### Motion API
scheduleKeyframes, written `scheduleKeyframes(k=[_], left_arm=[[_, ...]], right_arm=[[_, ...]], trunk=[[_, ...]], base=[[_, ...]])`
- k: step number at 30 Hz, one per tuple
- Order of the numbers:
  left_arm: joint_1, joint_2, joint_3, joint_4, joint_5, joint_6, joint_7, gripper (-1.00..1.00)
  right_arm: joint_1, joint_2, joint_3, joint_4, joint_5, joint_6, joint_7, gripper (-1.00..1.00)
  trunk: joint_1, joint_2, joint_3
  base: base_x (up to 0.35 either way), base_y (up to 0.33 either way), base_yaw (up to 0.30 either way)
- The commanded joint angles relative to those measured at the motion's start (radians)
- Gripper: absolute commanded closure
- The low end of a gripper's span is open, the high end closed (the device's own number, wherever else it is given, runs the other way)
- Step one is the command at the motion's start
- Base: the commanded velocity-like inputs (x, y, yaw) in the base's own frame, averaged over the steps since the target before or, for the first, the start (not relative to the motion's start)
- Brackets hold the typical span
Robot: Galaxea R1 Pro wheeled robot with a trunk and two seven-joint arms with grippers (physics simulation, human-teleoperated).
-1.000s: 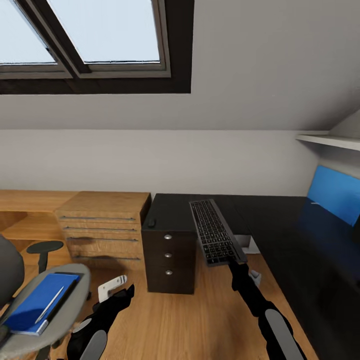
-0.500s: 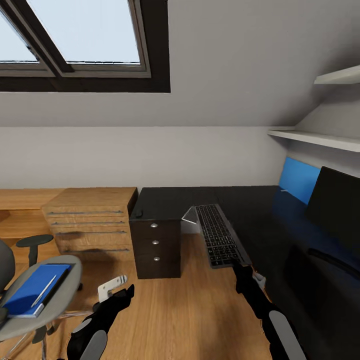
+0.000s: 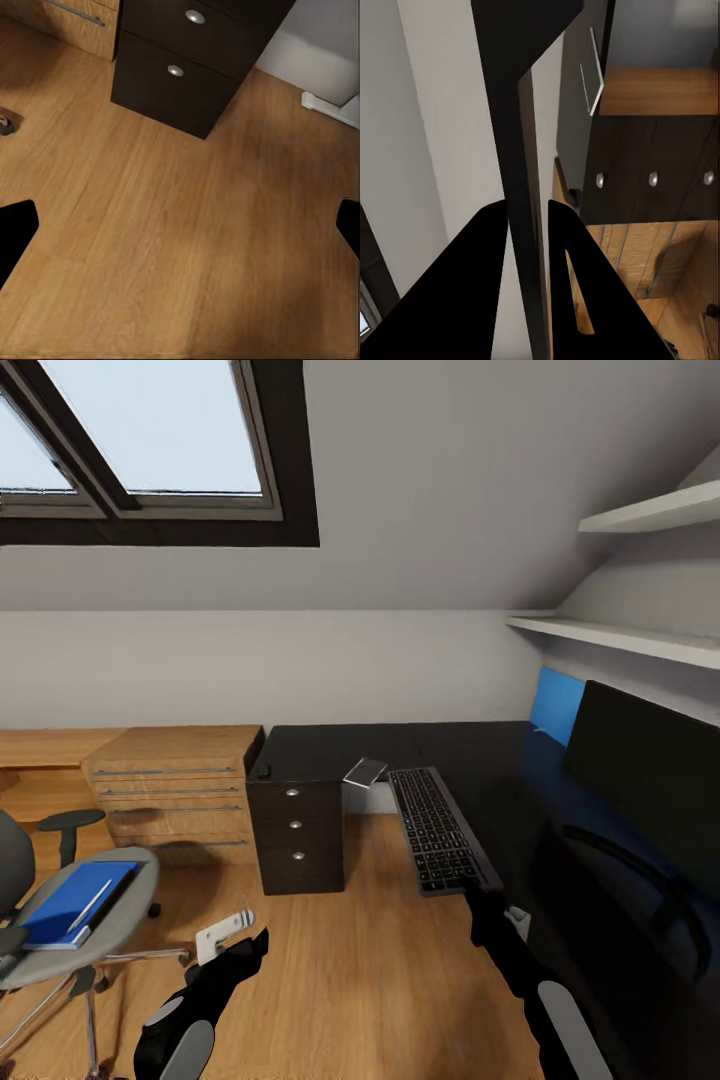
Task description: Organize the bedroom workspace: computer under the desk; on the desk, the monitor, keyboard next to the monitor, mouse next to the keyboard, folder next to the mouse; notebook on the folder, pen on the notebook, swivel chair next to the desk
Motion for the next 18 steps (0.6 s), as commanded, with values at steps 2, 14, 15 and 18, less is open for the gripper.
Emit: scheduleKeyframes(k=[2,14,15,18], left_arm=[[-0.001,0.001,-0.002,-0.002,0.008,0.002,0.009,-1.0],[-0.001,0.001,-0.002,-0.002,0.008,0.002,0.009,-1.0],[-0.001,0.001,-0.002,-0.002,0.008,0.002,0.009,-1.0],[-0.001,0.001,-0.002,-0.002,0.008,0.002,0.009,-1.0]], right_arm=[[-0.001,0.001,-0.004,0.001,-0.01,0.009,0.003,1.0],[-0.001,0.005,-0.006,0.001,-0.011,0.006,0.006,1.0],[-0.001,0.005,-0.006,0.001,-0.01,0.005,0.006,1.0],[-0.001,0.003,-0.006,0.001,-0.009,0.005,0.005,1.0]], trunk=[[-0.001,-0.001,-0.001],[-0.001,-0.001,-0.001],[-0.001,-0.001,-0.001],[-0.001,-0.001,-0.001]], base=[[-0.313,-0.204,0.0],[-0.312,-0.204,0.0],[-0.311,-0.205,0.0],[-0.308,-0.207,0.0]])
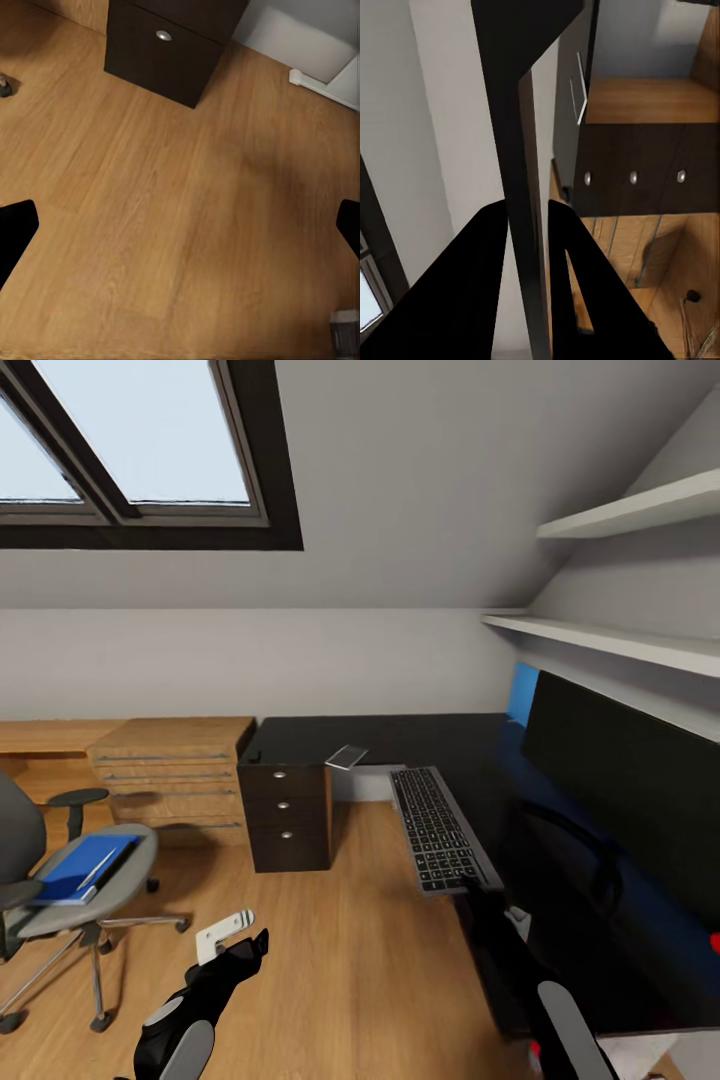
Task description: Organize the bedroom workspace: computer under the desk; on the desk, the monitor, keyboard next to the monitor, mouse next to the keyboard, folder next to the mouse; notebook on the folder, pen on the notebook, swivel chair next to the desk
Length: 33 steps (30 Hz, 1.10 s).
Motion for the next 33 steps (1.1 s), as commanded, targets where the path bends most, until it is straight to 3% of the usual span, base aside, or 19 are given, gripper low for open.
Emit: scheduleKeyframes(k=[1,7,10,19,32,33], left_arm=[[-0.001,0.001,-0.002,-0.002,0.008,0.002,0.009,-1.0],[-0.001,0.001,-0.002,-0.002,0.008,0.002,0.009,-1.0],[-0.001,0.001,-0.002,-0.002,0.009,0.001,0.008,-1.0],[-0.001,0.001,-0.001,-0.002,0.01,0.001,0.008,-1.0],[-0.001,0.002,-0.001,0.0,0.012,0.002,0.008,-1.0],[-0.001,0.011,-0.001,0.0,0.014,0.002,0.007,-1.0]], right_arm=[[-0.001,0.001,-0.003,0.0,-0.011,0.009,0.003,1.0],[-0.001,0.001,-0.005,0.0,-0.009,0.007,0.002,1.0],[-0.001,0.0,-0.042,0.001,-0.009,0.007,0.001,1.0],[-0.001,0.0,-0.079,0.069,-0.015,0.005,0.002,1.0],[-0.001,0.005,-0.086,0.077,-0.02,0.004,0.002,1.0],[-0.001,0.006,-0.085,0.085,-0.019,0.003,-0.001,1.0]], trunk=[[0.0,-0.001,-0.001],[0.0,-0.001,-0.001],[0.0,-0.001,-0.001],[0.0,-0.001,-0.001],[0.0,-0.001,-0.001],[0.0,-0.001,-0.001]], base=[[-0.302,-0.214,0.0],[-0.285,-0.232,0.0],[-0.206,-0.185,0.0],[-0.02,-0.067,0.0],[0.007,-0.126,0.0],[0.02,-0.061,0.0]])
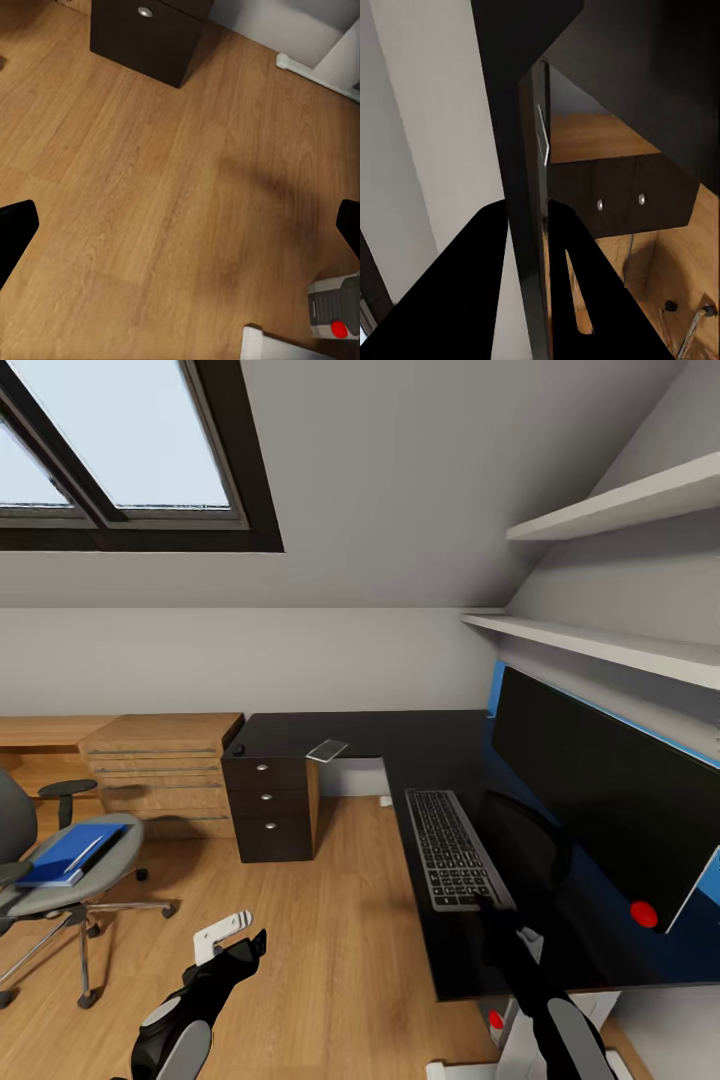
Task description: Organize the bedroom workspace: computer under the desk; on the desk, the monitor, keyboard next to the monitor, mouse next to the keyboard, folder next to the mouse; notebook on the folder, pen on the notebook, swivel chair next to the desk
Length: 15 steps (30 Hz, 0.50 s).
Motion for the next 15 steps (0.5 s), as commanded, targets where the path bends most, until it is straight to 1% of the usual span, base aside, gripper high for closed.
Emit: scheduleKeyframes(k=[1,3,6,13,15], left_arm=[[-0.001,0.003,-0.002,-0.001,0.008,0.001,0.009,-1.0],[-0.001,0.005,-0.002,0.002,0.007,-0.001,0.009,-1.0],[-0.001,0.006,-0.002,0.009,0.006,-0.001,0.008,-1.0],[-0.001,0.006,-0.002,0.011,0.006,0.0,0.008,-1.0],[-0.001,0.006,-0.002,0.011,0.006,-0.001,0.008,-1.0]], right_arm=[[-0.001,0.001,-0.003,0.008,-0.01,0.009,0.002,1.0],[-0.001,-0.001,-0.003,0.03,-0.008,0.008,0.002,1.0],[-0.002,-0.002,-0.003,0.035,-0.007,0.007,0.001,1.0],[-0.002,-0.003,-0.002,0.037,-0.007,0.007,0.001,1.0],[-0.002,-0.003,-0.002,0.037,-0.007,0.008,0.001,1.0]], trunk=[[0.0,-0.001,-0.001],[0.0,-0.001,-0.001],[0.0,-0.001,-0.001],[0.0,-0.001,-0.001],[0.0,-0.001,-0.001]], base=[[0.013,-0.039,0.0],[0.116,-0.13,0.0],[0.148,-0.156,0.0],[0.04,-0.04,0.0],[0.131,-0.106,0.0]])
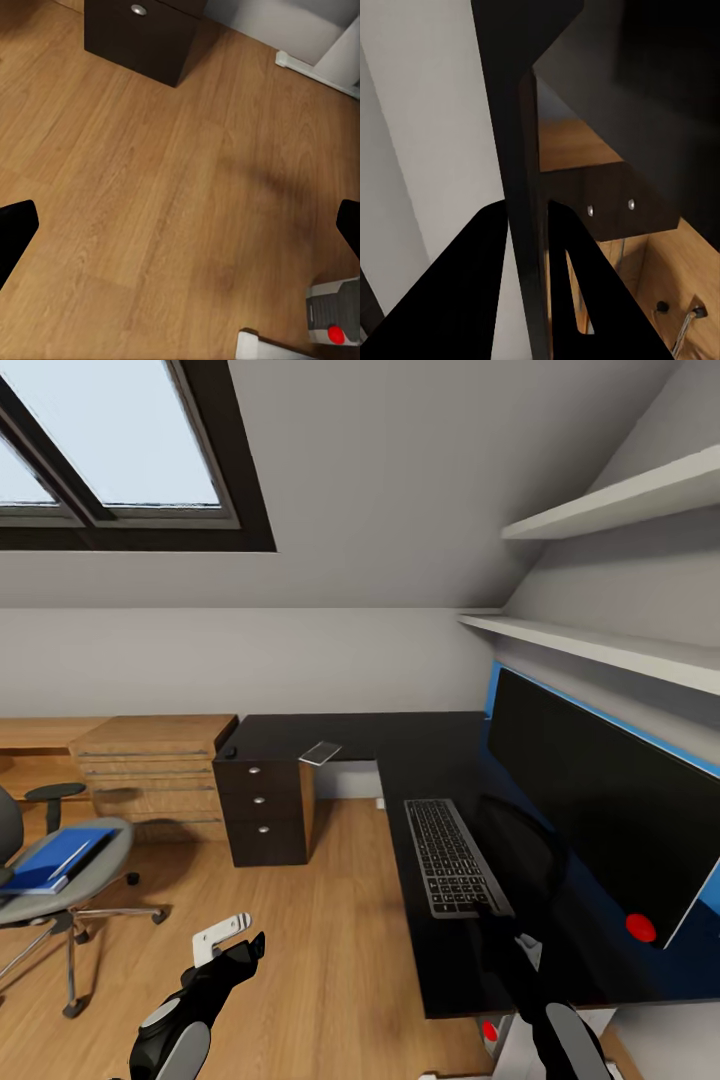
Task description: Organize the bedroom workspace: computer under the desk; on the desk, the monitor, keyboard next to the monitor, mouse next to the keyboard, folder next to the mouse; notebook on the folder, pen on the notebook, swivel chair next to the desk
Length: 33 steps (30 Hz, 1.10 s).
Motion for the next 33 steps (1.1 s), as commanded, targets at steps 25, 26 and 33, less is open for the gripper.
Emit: scheduleKeyframes(k=[25,26,33], left_arm=[[-0.001,0.001,0.002,-0.004,0.01,0.0,0.009,-1.0],[-0.001,0.001,0.005,-0.007,0.011,0.0,0.01,-1.0],[-0.001,0.0,0.022,-0.014,0.012,-0.001,0.011,-1.0]], right_arm=[[-0.001,0.0,-0.004,0.0,-0.006,0.008,-0.026,1.0],[-0.001,0.0,-0.004,0.0,-0.006,0.009,-0.026,1.0],[-0.001,0.0,-0.004,0.0,-0.006,0.008,-0.026,1.0]], trunk=[[0.0,-0.001,-0.001],[0.0,-0.001,-0.001],[0.019,-0.036,-0.017]], base=[[0.154,-0.072,0.0],[0.013,0.0,0.0],[0.002,0.0,0.0]])
